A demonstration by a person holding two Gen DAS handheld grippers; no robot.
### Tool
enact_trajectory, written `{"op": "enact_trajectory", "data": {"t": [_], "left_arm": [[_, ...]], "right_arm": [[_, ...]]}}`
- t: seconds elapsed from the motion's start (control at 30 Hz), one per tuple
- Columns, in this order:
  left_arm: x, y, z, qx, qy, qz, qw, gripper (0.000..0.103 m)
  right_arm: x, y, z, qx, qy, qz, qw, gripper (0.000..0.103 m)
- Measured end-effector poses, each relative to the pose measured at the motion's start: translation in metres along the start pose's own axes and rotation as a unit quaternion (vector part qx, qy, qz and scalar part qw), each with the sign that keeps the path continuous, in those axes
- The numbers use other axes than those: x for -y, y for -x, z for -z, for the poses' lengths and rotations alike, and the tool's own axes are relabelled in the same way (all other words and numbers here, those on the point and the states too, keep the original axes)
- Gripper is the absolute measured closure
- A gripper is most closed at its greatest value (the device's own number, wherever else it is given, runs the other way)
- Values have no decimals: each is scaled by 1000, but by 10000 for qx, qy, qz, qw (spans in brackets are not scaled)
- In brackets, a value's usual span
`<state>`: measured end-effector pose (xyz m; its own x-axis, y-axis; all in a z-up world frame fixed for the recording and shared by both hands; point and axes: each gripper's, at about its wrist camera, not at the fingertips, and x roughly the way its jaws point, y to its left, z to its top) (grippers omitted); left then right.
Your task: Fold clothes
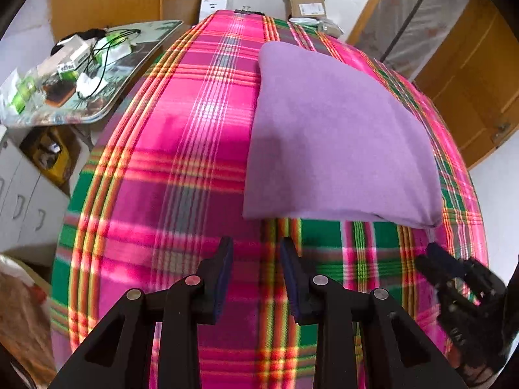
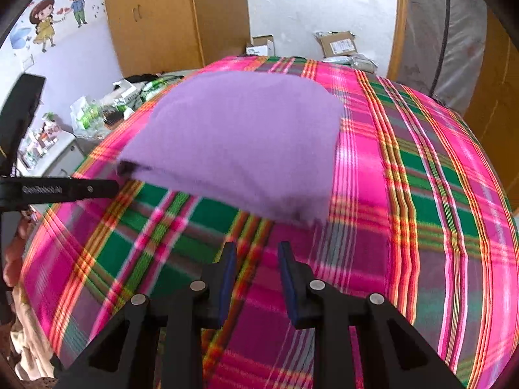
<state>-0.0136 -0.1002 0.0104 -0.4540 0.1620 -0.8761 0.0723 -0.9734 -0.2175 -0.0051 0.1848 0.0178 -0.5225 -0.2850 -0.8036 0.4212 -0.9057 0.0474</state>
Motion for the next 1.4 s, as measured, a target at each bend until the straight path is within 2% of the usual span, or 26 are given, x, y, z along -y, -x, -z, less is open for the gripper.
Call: {"op": "enact_trajectory", "data": {"t": [0.07, 0.27, 0.43, 0.6, 0.77, 1.13, 1.3, 1.37, 1.4], "left_arm": [[6, 1, 6, 73, -100, -169, 9998, 71], [20, 2, 20, 244, -337, -345, 9985, 70], [31, -2, 27, 461, -618, -713, 9945, 66], [33, -6, 27, 646, -663, -807, 9924, 65], [35, -10, 24, 853, -577, -884, 9907, 65], [46, -13, 25, 1165, -481, -936, 9876, 61], [47, -14, 25, 1221, -466, -925, 9871, 57], [49, -15, 24, 1198, -510, -839, 9879, 46], [51, -16, 24, 1182, -558, -842, 9878, 44]], "right_arm": [[-1, 1, 7, -15, -78, 68, 9999, 74], [-4, 7, 17, 90, -167, 280, 9994, 61], [-7, 8, 22, 187, -192, 457, 9986, 56], [-7, 5, 20, 245, -223, 546, 9980, 51], [-3, 0, 14, 207, -344, 653, 9971, 36], [1, -8, 6, 160, -388, 666, 9969, 28], [1, -10, 5, 157, -406, 661, 9969, 26], [0, -10, 4, 155, -408, 665, 9968, 25], [0, -10, 4, 154, -410, 664, 9968, 25]]}}
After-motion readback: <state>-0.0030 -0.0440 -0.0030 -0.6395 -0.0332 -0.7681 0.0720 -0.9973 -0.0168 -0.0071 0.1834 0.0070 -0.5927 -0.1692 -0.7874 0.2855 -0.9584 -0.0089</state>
